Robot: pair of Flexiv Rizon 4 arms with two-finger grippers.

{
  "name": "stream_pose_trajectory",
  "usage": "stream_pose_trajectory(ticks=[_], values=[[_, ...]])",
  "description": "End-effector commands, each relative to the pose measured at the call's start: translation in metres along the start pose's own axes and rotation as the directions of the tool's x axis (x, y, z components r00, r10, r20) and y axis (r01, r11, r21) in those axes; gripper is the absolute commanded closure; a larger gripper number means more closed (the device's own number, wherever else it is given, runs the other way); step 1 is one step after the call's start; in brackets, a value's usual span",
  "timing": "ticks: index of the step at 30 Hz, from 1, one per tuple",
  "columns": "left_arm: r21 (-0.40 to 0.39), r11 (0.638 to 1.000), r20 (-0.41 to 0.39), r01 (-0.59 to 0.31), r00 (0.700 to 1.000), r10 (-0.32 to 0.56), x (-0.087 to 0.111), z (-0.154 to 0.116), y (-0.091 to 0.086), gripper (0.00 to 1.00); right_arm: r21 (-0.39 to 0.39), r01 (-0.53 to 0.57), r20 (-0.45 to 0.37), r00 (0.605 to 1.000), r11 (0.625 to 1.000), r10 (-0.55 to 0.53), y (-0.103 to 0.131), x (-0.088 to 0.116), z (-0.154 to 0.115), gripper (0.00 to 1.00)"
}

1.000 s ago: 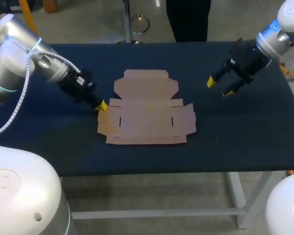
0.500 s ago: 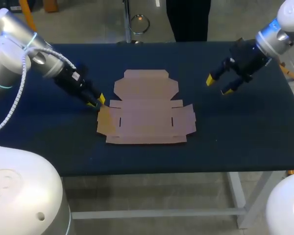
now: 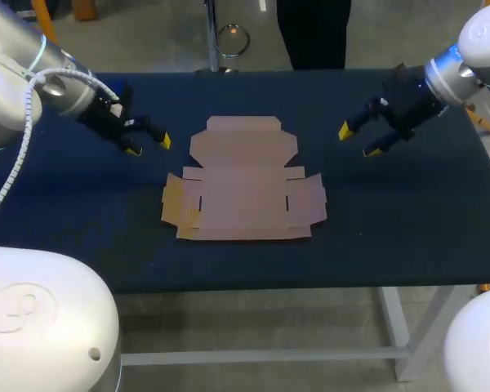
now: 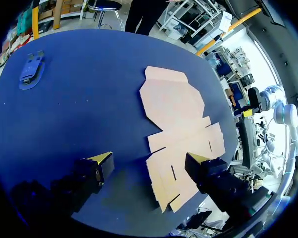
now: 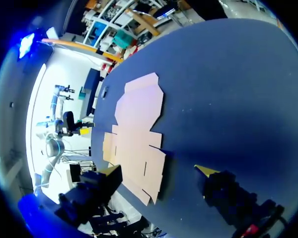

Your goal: Assemble the packaging by folding the flat box into shape, placing the metal phone stand inside, and closing the box properly

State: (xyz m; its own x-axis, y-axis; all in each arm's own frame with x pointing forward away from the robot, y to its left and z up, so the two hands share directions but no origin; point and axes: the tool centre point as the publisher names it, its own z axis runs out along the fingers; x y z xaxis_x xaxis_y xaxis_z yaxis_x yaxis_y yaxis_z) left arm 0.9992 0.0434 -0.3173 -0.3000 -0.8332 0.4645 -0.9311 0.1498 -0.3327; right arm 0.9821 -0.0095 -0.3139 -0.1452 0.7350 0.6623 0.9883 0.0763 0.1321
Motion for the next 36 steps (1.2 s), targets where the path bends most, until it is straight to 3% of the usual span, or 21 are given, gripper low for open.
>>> stream_pose_trajectory(ticks=[1, 2, 3, 4, 7, 9, 11, 21, 23, 36], values=[[0.054, 0.999, 0.072, 0.005, 0.997, -0.009, 0.002, -0.005, 0.003, 0.22, -0.03, 0.002, 0.0, 1.0, 1.0, -0.002, 0.003, 0.003, 0.007, 0.0], [0.059, 0.998, 0.08, 0.009, 0.997, -0.013, 0.001, -0.005, 0.001, 0.64, -0.037, 0.001, -0.003, 1.0, 0.999, -0.001, 0.005, 0.002, 0.009, 0.07], [0.065, 0.998, 0.085, 0.009, 0.996, -0.015, 0.001, -0.005, 0.001, 0.85, -0.04, 0.001, -0.01, 1.0, 0.999, -0.002, 0.007, 0.002, 0.01, 0.18], [0.065, 0.998, 0.086, 0.009, 0.996, -0.014, 0.0, -0.005, 0.0, 1.0, -0.046, 0.0, -0.015, 1.0, 0.999, -0.001, 0.009, 0.001, 0.012, 0.41], [0.069, 0.998, 0.093, 0.005, 0.996, -0.011, -0.003, -0.005, -0.001, 1.0, -0.054, -0.009, -0.03, 1.0, 0.999, 0.007, 0.013, 0.0, 0.019, 0.68], [0.071, 0.997, 0.096, 0.005, 0.995, -0.012, -0.006, -0.004, -0.003, 1.0, -0.058, -0.012, -0.032, 0.999, 0.998, 0.01, 0.013, 0.0, 0.023, 0.8], [0.078, 0.997, 0.105, 0.008, 0.994, -0.016, -0.008, -0.003, -0.004, 1.0, -0.066, -0.019, -0.032, 0.999, 0.998, 0.017, 0.013, 0.0, 0.027, 1.0], [0.073, 0.997, 0.105, 0.005, 0.994, -0.012, -0.013, 0.006, -0.01, 1.0, -0.168, -0.038, -0.013, 0.999, 0.985, 0.036, 0.007, -0.002, 0.03, 1.0], [0.048, 0.999, 0.094, 0.013, 0.995, -0.017, -0.014, 0.007, -0.012, 1.0, -0.139, -0.064, -0.03, 0.998, 0.988, 0.061, 0.008, -0.006, 0.03, 1.0], [0.048, 0.999, 0.094, 0.013, 0.995, -0.017, -0.014, 0.007, -0.012, 1.0, -0.139, -0.064, -0.03, 0.998, 0.988, 0.061, 0.008, -0.006, 0.03, 1.0]])
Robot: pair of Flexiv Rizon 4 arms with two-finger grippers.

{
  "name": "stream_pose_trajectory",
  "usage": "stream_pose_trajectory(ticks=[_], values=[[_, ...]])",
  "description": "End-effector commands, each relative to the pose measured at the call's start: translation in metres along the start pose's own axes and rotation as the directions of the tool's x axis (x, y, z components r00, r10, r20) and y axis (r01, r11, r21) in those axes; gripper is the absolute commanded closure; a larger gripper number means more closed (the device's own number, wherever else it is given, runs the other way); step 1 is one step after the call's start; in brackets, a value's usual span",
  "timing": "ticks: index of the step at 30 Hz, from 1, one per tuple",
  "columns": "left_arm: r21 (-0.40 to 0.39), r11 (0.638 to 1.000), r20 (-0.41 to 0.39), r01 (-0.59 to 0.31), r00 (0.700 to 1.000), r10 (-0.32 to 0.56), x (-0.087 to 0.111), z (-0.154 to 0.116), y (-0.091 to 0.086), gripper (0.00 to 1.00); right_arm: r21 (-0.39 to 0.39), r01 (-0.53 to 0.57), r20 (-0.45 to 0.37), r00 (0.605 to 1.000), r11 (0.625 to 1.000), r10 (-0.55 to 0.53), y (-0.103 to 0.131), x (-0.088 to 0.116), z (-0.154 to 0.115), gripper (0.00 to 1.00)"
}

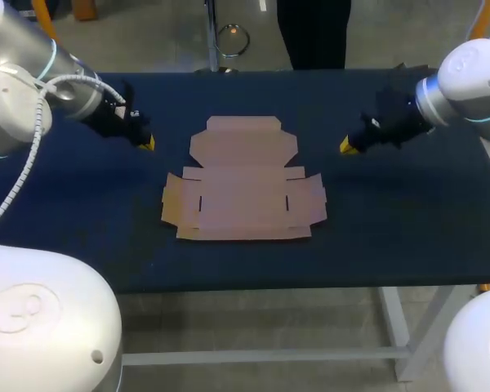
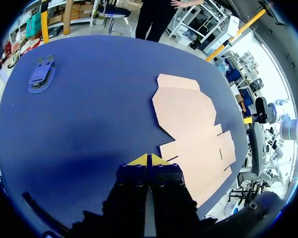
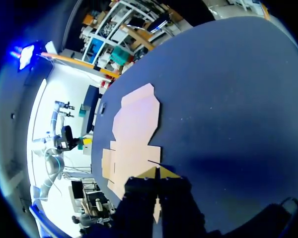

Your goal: Assemble the packaging by folding the flat box into shape, placing the metal phone stand inside, and closing the box properly

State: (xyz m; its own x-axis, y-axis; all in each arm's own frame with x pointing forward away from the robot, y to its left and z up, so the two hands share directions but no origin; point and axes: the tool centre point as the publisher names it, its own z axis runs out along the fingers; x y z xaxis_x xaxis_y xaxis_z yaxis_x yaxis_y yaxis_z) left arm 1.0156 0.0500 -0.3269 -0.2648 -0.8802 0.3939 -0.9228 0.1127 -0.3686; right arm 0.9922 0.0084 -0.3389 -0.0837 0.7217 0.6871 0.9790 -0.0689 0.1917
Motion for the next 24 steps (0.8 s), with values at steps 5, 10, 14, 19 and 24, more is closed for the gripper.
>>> stream_pose_trajectory(ticks=[5, 10, 14, 19, 24], values=[[-0.003, 1.0, 0.003, 0.001, 1.0, -0.001, 0.001, 0.0, 0.0, 1.0, 0.003, 0.002, -0.006, 1.0, 1.0, -0.002, 0.0, -0.001, -0.001, 1.0], [-0.003, 1.0, -0.012, -0.011, 1.0, 0.011, 0.001, 0.009, 0.001, 1.0, 0.01, 0.004, 0.0, 1.0, 1.0, -0.004, -0.002, -0.002, 0.012, 1.0], [-0.017, 1.0, -0.037, -0.017, 0.999, 0.016, 0.001, 0.019, 0.005, 1.0, 0.032, 0.002, -0.001, 1.0, 1.0, -0.002, -0.003, -0.002, 0.023, 1.0], [-0.045, 0.998, -0.08, -0.036, 0.996, 0.032, 0.002, 0.031, 0.008, 1.0, 0.046, -0.002, 0.006, 1.0, 0.999, 0.001, -0.003, -0.002, 0.039, 1.0], [-0.064, 0.997, -0.115, -0.051, 0.992, 0.043, 0.005, 0.039, 0.012, 1.0, 0.056, 0.005, -0.008, 1.0, 0.998, -0.005, -0.004, -0.005, 0.049, 1.0]])
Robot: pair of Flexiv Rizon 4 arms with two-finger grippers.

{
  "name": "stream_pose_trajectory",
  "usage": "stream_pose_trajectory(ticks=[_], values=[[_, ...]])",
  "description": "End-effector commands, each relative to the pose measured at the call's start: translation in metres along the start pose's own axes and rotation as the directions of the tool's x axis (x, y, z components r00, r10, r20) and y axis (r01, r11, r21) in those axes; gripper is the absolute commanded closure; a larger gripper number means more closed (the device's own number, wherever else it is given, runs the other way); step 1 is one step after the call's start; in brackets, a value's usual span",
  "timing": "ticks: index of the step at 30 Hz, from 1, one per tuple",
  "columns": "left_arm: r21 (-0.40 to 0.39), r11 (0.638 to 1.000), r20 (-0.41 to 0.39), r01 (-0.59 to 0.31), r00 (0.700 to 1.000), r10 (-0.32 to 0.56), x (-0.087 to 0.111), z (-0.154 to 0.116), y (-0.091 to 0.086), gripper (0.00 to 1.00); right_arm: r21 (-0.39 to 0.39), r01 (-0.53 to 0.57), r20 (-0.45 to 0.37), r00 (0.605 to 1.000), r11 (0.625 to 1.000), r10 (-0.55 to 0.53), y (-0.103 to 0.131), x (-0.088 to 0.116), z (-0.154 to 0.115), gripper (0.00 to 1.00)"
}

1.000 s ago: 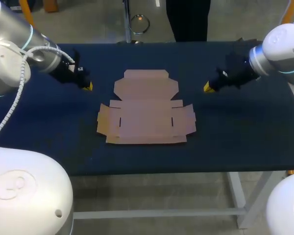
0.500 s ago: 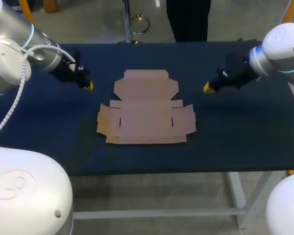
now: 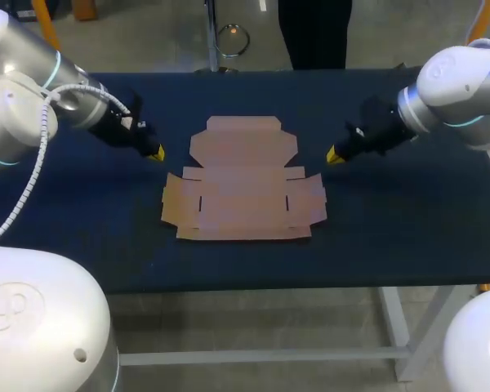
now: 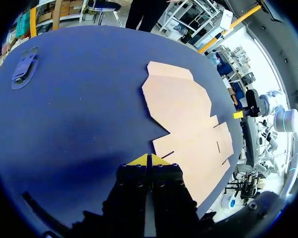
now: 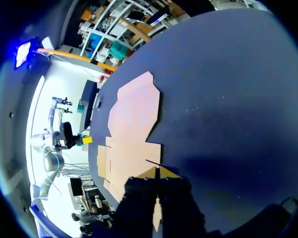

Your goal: Assemble the packaging by folding the flat box into shape, placing the metal phone stand inside, and closing the box properly

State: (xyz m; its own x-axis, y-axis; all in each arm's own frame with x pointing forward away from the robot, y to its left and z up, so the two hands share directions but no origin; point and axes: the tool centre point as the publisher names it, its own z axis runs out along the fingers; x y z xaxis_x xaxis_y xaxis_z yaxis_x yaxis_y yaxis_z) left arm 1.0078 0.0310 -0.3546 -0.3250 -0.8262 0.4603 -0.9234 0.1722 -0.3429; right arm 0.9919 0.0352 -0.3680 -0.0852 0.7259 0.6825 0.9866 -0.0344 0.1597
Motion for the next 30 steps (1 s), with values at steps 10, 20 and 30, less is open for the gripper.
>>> stream_pose_trajectory(ticks=[10, 20, 30], values=[[-0.047, 0.998, -0.054, -0.031, 0.998, 0.029, 0.003, 0.021, 0.001, 1.0, 0.023, 0.019, -0.037, 0.999, 1.0, -0.018, 0.006, -0.01, 0.029, 1.0], [-0.054, 0.998, -0.087, -0.033, 0.996, 0.028, 0.001, 0.031, 0.003, 1.0, 0.014, 0.066, -0.048, 0.997, 0.998, -0.065, 0.006, -0.012, 0.046, 1.0], [-0.077, 0.996, -0.103, -0.045, 0.994, 0.036, 0.003, 0.039, 0.0, 1.0, 0.009, 0.068, -0.059, 0.996, 0.998, -0.067, 0.007, -0.015, 0.054, 1.0]])
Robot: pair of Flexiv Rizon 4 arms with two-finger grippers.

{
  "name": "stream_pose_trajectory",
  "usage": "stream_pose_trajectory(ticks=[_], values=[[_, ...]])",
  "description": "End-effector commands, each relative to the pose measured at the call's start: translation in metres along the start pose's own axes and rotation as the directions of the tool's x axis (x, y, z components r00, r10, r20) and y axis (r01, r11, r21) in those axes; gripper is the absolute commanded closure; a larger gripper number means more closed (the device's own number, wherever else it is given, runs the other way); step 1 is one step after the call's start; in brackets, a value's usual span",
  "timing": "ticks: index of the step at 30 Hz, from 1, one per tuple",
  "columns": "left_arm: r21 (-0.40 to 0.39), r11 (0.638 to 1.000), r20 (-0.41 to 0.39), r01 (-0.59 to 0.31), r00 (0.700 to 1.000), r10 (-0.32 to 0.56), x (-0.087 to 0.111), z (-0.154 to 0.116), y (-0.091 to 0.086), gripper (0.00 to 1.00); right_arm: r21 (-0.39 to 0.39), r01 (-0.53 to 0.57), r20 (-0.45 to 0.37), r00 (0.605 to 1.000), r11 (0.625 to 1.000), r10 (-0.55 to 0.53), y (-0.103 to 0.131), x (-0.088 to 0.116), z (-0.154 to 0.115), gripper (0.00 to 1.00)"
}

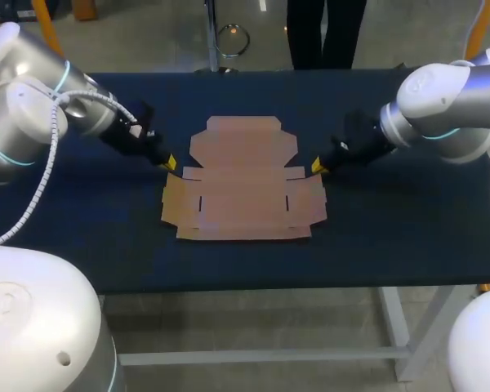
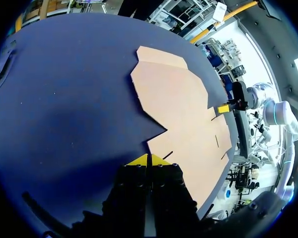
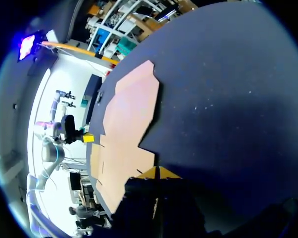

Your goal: Assemble the packaging by folding the flat box into shape, placing the metal phone stand inside, and closing the box properly

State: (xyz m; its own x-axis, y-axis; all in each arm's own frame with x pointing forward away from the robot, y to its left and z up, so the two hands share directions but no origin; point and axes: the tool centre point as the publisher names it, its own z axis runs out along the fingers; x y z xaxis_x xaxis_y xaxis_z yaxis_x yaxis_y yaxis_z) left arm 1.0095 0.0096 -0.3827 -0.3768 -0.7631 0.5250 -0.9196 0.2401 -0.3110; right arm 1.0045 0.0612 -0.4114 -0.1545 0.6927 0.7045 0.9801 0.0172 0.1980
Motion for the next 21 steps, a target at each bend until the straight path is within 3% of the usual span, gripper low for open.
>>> stream_pose_trajectory(ticks=[1, 21], values=[[-0.017, 1.0, -0.007, -0.001, 1.0, 0.001, -0.002, 0.004, -0.005, 1.0, 0.002, 0.006, -0.01, 1.0, 1.0, -0.006, 0.002, -0.003, 0.003, 1.0], [-0.038, 0.999, -0.027, 0.003, 1.0, -0.004, -0.003, 0.013, -0.002, 1.0, 0.021, 0.013, -0.038, 0.999, 1.0, -0.012, 0.007, -0.009, 0.02, 1.0]])
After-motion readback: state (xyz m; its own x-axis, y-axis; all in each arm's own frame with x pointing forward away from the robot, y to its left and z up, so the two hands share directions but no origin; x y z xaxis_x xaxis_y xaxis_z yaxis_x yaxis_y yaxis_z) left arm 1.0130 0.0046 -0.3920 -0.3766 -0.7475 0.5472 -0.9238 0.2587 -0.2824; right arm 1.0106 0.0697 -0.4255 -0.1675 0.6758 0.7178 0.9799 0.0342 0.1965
